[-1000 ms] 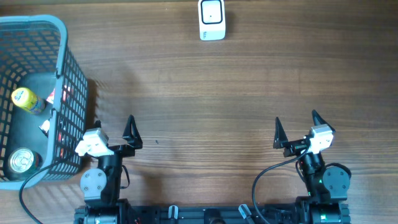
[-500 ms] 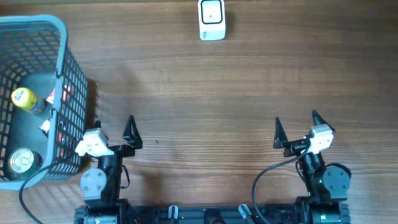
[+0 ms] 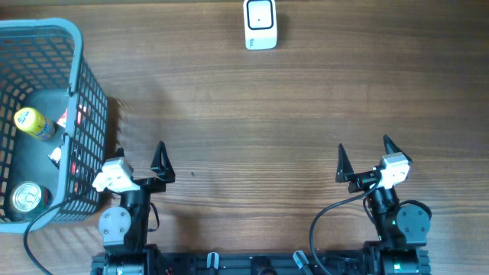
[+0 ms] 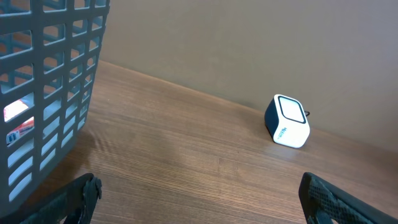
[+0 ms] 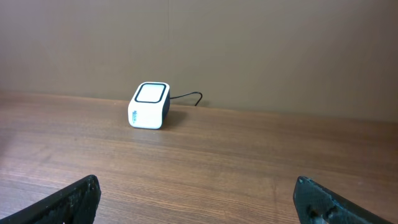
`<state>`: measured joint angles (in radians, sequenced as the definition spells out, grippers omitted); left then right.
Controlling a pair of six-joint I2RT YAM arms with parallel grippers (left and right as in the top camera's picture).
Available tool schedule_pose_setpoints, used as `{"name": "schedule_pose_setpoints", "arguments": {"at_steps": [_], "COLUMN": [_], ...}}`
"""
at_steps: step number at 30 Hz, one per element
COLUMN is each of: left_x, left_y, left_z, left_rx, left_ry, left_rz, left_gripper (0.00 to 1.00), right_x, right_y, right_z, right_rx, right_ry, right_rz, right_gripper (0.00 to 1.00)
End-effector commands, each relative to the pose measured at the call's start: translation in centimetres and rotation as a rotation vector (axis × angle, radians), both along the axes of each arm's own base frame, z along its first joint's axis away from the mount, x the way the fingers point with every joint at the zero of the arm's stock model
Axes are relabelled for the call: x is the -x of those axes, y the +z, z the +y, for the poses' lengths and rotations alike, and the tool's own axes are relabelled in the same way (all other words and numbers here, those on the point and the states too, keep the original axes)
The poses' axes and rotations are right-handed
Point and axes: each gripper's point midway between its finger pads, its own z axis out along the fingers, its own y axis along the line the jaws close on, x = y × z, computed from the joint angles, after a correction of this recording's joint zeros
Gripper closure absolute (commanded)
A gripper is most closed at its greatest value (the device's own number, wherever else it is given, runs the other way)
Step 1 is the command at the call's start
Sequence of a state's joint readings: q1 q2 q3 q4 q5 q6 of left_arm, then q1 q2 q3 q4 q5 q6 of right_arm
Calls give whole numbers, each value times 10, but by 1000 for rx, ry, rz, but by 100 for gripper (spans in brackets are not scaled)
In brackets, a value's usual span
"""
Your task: Scan the item barcode
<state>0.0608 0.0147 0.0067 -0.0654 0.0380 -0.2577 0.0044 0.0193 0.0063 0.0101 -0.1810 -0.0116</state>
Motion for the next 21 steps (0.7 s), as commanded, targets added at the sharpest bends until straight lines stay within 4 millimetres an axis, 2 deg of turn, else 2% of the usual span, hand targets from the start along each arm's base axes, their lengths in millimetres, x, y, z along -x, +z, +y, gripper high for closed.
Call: {"name": "schedule_pose_setpoints", "arguments": {"at_steps": [1, 10, 12, 15, 18, 21], "left_x": [0, 0, 1, 0, 1, 5], "left_y": [-2, -1, 0, 1, 12, 40], "left_z": [1, -5, 6, -3, -8, -9], "left_rx": [12, 14, 14, 43, 43, 39], "left_ry": [7, -27, 35, -13, -44, -46], "left_rz": [5, 1, -2, -8, -33, -90], "left_gripper": [0, 0, 0, 0, 0, 0], "right_x": [0, 0, 0, 0, 0, 0], "right_y": [2, 2, 2, 2, 2, 2], "right_z": [0, 0, 0, 0, 0, 0], "right_rx": [-12, -12, -12, -12, -12, -12], "right_ry": [-3, -3, -3, -3, -3, -3], "right_rz": [-7, -7, -7, -7, -7, -7], "right_gripper": [0, 0, 0, 0, 0, 0]}}
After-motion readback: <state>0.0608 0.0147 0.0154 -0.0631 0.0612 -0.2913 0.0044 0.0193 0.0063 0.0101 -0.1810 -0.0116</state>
